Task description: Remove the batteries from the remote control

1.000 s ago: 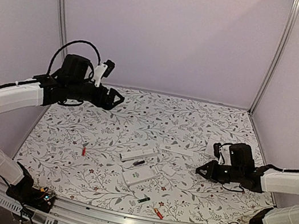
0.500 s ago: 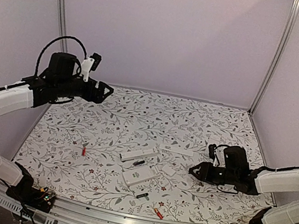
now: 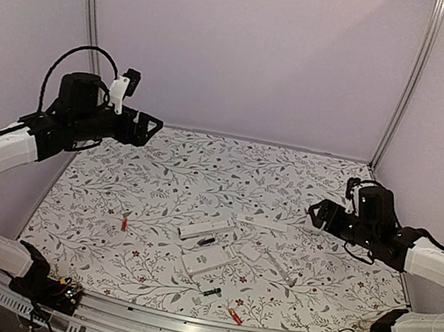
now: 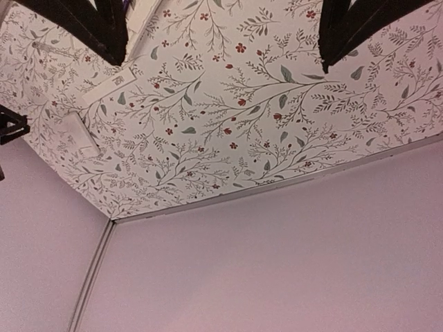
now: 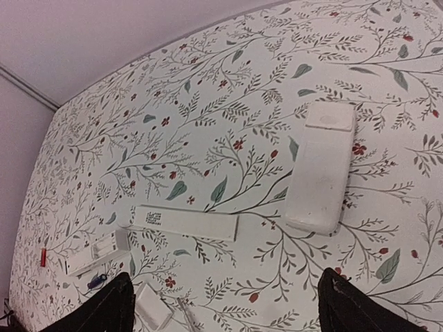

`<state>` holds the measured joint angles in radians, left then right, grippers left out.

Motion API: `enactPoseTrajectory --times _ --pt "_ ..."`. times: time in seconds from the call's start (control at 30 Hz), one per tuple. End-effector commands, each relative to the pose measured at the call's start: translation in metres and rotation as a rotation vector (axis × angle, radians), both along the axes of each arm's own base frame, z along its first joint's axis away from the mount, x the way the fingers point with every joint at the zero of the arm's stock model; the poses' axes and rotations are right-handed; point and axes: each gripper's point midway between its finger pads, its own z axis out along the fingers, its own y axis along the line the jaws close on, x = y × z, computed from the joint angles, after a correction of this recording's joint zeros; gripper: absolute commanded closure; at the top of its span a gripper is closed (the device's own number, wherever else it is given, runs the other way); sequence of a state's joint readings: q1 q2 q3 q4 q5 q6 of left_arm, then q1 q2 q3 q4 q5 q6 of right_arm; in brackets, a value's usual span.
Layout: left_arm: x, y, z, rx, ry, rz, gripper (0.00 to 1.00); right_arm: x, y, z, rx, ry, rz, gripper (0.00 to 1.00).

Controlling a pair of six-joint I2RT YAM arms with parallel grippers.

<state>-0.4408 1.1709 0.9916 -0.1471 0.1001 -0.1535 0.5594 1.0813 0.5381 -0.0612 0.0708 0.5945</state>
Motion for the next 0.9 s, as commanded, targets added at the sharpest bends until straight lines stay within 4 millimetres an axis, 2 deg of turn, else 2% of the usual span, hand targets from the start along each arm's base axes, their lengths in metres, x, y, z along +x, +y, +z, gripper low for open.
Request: enactPoseTrajectory --times 0.0,0.1,0.13,0.27,0.37,0.6,0.87 --pt "-0.005 0.009 0.008 -0.016 -0.025 0.024 0.04 0.023 -0.064 -0.008 -0.211 0.064 -0.183 0.10" --pt "-0.007 0.012 0.009 -0.010 -0.032 0.032 0.04 0.045 -0.074 -0.020 -0.234 0.125 -0.194 0.10" --pt "-0.007 0.013 0.010 -0.008 -0.036 0.034 0.05 0.052 -0.073 -0.022 -0.241 0.133 -0.192 0.10" --pt "-0.007 0.015 0.011 0.001 -0.041 0.045 0.04 0.077 -0.068 -0.049 -0.324 0.205 -0.168 0.11" --pt "-0.007 0.016 0.011 0.002 -0.043 0.049 0.04 0.089 -0.066 -0.063 -0.362 0.230 -0.152 0.11" --pt "-0.006 0.015 0.008 0.008 -0.032 0.046 0.04 0.106 -0.054 -0.104 -0.386 0.302 -0.101 0.13" --pt "-0.005 0.016 0.007 0.012 -0.033 0.050 0.04 0.112 -0.046 -0.122 -0.379 0.336 -0.072 0.15"
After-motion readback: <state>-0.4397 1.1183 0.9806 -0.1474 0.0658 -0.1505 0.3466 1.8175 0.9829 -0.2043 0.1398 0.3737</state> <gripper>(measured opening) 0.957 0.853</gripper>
